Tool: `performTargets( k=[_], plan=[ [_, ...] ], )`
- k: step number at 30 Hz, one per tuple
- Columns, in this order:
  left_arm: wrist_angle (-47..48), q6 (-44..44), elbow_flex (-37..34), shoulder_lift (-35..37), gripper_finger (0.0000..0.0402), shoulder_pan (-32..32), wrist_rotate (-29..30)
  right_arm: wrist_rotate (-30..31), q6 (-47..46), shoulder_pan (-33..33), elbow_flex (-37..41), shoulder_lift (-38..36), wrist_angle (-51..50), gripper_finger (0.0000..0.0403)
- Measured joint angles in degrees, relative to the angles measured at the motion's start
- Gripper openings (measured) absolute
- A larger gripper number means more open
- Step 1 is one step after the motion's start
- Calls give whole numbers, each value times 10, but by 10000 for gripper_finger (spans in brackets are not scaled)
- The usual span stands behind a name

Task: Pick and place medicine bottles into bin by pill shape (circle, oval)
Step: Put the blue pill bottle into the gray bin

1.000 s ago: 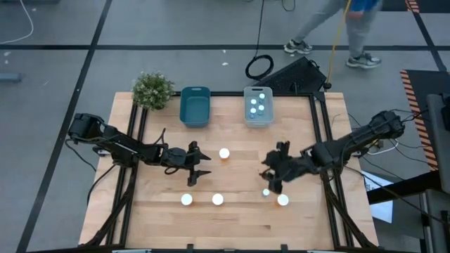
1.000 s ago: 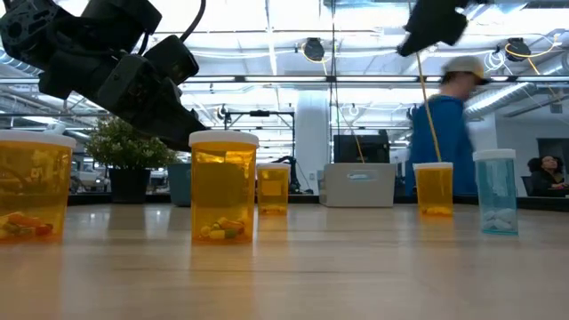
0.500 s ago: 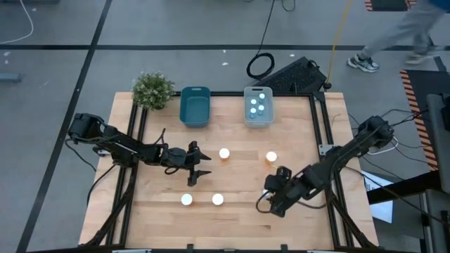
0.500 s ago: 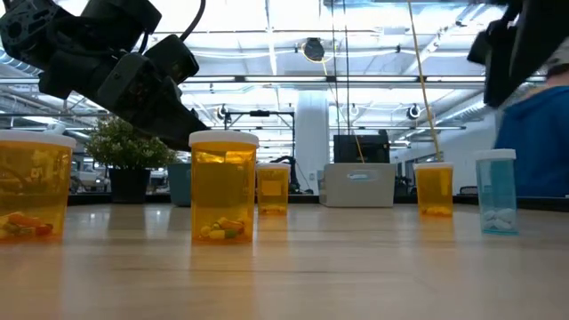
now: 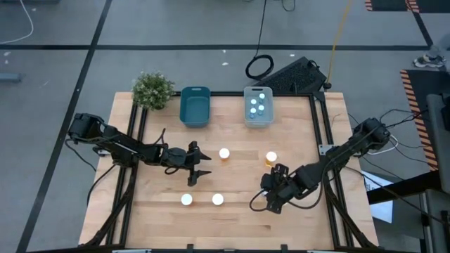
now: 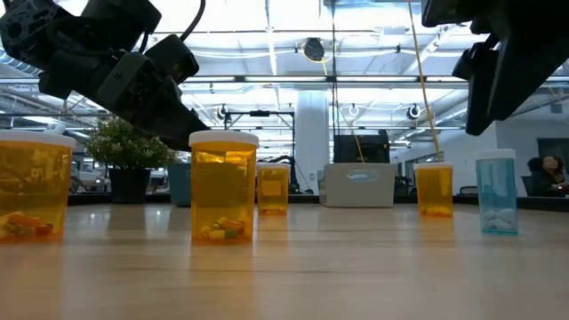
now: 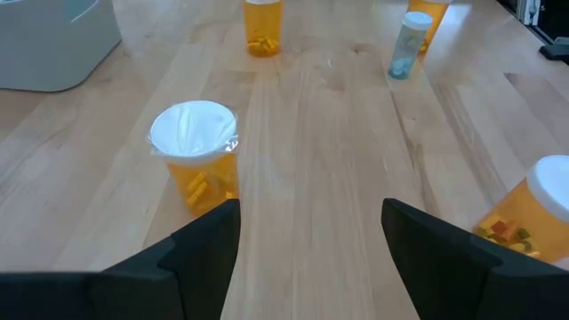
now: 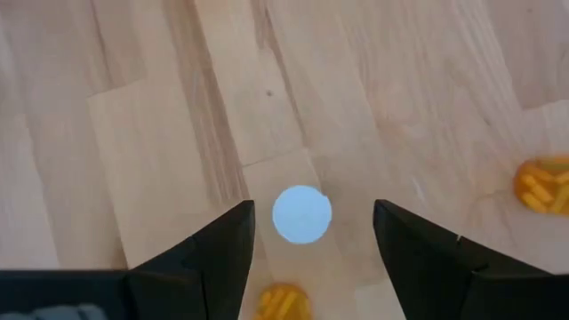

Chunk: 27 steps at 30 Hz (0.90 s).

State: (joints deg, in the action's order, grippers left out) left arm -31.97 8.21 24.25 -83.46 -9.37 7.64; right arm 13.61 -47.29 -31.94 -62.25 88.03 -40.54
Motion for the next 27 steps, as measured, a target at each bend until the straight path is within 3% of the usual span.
performTargets(
  k=[22, 27],
  plan=[
    [0, 0, 0, 0, 273, -1, 0, -49, 17, 13, 0, 62, 22, 224],
    [-1, 0, 0, 0, 273, -1, 0, -49, 23, 19, 0, 65, 25, 207]
  ],
)
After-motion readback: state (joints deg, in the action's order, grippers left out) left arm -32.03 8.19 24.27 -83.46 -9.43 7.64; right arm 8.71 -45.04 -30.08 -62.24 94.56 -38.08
